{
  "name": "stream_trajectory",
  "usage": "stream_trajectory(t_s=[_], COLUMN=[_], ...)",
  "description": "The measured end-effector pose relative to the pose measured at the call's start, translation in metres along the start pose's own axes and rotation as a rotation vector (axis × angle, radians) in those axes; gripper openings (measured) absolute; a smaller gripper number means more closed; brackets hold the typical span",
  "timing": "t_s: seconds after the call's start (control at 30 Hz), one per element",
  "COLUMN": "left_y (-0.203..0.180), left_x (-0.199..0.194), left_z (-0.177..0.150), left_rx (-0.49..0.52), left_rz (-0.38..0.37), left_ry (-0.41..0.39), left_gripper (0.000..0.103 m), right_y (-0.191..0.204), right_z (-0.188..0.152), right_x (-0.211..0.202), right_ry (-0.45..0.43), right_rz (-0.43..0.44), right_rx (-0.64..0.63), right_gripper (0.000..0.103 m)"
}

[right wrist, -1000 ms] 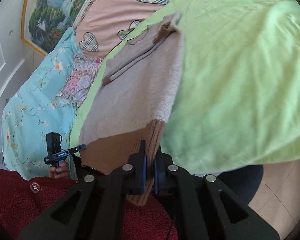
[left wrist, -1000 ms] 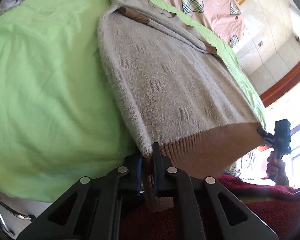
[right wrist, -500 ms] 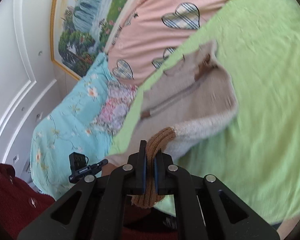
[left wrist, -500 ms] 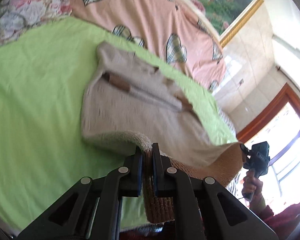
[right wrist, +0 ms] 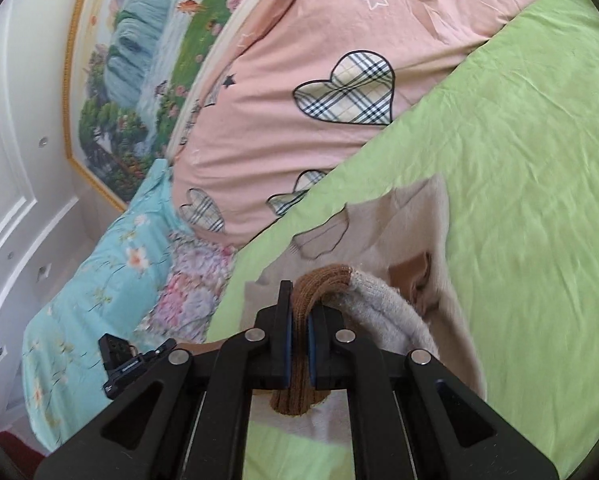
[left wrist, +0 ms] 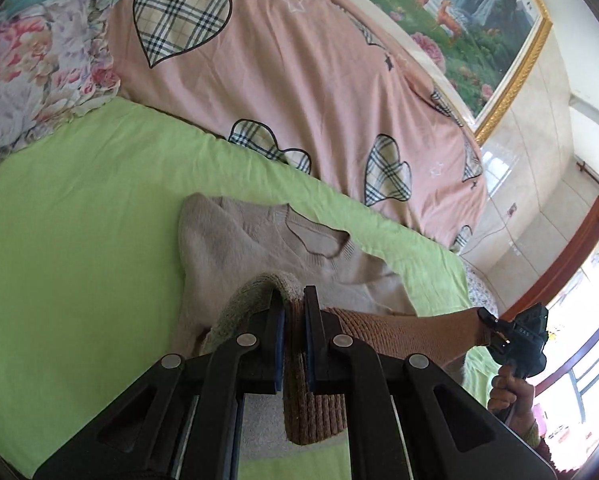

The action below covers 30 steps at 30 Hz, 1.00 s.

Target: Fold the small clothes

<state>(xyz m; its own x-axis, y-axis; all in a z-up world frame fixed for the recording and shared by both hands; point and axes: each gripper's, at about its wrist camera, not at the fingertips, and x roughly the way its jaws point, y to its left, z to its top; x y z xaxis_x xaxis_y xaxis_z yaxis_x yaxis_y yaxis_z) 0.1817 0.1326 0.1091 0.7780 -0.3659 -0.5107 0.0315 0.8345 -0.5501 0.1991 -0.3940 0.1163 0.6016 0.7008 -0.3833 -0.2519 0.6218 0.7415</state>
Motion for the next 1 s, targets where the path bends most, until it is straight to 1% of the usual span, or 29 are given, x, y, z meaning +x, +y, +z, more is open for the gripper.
stream_trajectory(t_s=[0.07, 0.17, 0.3, 0.37, 0.53, 0.6, 0.63, 0.67, 0.7, 0.73, 0.8, 0.83, 0.87, 0.9, 0.93, 0.97, 1.0], left_y=[0.006, 0.017, 0.039, 0.048, 0.070, 0.076, 0.076, 0.075, 0.070, 0.064, 0.045, 0.034, 0.019, 0.008, -0.006, -0.017, -0.031], left_x=[0.018, 0.043, 0.083, 0.097, 0.132, 0.141, 0.140, 0.135, 0.127, 0.120, 0.101, 0.095, 0.091, 0.092, 0.097, 0.104, 0.119], left_z=[0.011, 0.028, 0.039, 0.037, 0.025, 0.021, 0.019, 0.017, 0.014, 0.011, -0.001, -0.009, -0.022, -0.031, -0.043, -0.052, -0.062], left_rx=[-0.008, -0.035, -0.074, -0.088, -0.117, -0.126, -0.130, -0.130, -0.113, -0.092, -0.020, 0.012, 0.053, 0.087, 0.133, 0.168, 0.202], left_rz=[0.021, 0.038, 0.088, 0.111, 0.170, 0.181, 0.177, 0.167, 0.161, 0.157, 0.136, 0.114, 0.077, 0.050, 0.022, 0.007, 0.003], left_ry=[0.003, 0.010, 0.043, 0.064, 0.123, 0.163, 0.169, 0.168, 0.167, 0.169, 0.176, 0.188, 0.214, 0.240, 0.280, 0.317, 0.365], left_gripper=[0.006, 0.006, 0.006, 0.006, 0.007, 0.009, 0.009, 0.012, 0.018, 0.019, 0.027, 0.030, 0.035, 0.039, 0.039, 0.039, 0.039], right_y=[-0.009, -0.016, -0.032, -0.041, -0.061, -0.066, -0.068, -0.067, -0.066, -0.063, -0.051, -0.043, -0.034, -0.025, -0.015, -0.006, 0.006], right_z=[0.016, 0.034, 0.049, 0.051, 0.046, 0.043, 0.041, 0.040, 0.038, 0.036, 0.032, 0.029, 0.023, 0.017, 0.008, 0.001, -0.011], right_x=[0.020, 0.042, 0.077, 0.091, 0.122, 0.128, 0.126, 0.122, 0.115, 0.105, 0.085, 0.075, 0.069, 0.069, 0.073, 0.081, 0.098], right_ry=[-0.005, -0.005, 0.024, 0.043, 0.112, 0.138, 0.140, 0.137, 0.122, 0.096, 0.053, 0.045, 0.054, 0.077, 0.132, 0.185, 0.285], right_rz=[-0.002, -0.023, -0.052, -0.067, -0.148, -0.179, -0.201, -0.220, -0.232, -0.244, -0.254, -0.246, -0.218, -0.183, -0.137, -0.115, -0.105], right_rx=[0.026, 0.018, 0.037, 0.047, 0.042, 0.041, 0.041, 0.039, 0.036, 0.023, -0.024, -0.054, -0.079, -0.097, -0.130, -0.160, -0.214], right_gripper=[0.007, 0.007, 0.007, 0.007, 0.007, 0.010, 0.013, 0.017, 0.027, 0.037, 0.044, 0.044, 0.044, 0.044, 0.044, 0.044, 0.044])
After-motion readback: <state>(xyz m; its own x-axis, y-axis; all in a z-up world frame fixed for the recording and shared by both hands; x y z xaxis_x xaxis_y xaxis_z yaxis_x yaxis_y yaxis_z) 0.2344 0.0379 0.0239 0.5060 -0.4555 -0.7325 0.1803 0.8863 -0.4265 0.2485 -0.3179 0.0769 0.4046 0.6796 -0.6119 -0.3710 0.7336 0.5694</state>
